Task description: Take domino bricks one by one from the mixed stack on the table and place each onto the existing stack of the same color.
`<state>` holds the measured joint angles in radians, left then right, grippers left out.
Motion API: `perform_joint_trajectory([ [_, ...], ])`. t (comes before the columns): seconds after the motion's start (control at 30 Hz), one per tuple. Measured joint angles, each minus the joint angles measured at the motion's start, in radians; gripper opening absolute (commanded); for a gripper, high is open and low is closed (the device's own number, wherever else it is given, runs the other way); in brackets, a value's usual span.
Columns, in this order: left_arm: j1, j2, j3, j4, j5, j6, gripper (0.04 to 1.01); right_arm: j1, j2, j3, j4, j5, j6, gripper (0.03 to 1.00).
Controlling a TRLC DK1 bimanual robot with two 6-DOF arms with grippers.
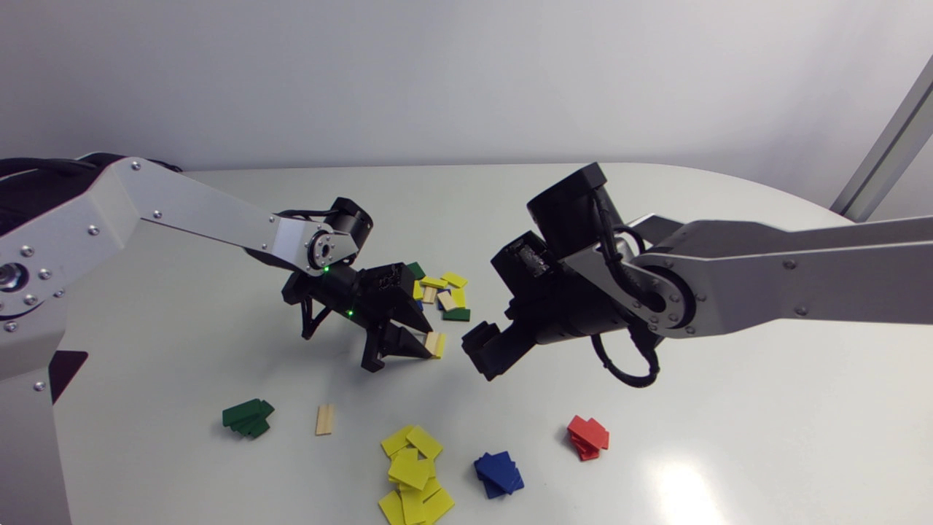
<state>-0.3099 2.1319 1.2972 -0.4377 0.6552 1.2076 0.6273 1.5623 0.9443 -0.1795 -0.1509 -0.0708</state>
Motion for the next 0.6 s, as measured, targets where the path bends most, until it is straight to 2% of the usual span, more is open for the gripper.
perform_joint_trajectory([
  [0.6, 0.000, -0.038, -0.003, -0.003, 0.000, 0.000, 0.348, 0.001, 0.000, 0.000, 0.000, 0.000, 0.000, 0.974],
])
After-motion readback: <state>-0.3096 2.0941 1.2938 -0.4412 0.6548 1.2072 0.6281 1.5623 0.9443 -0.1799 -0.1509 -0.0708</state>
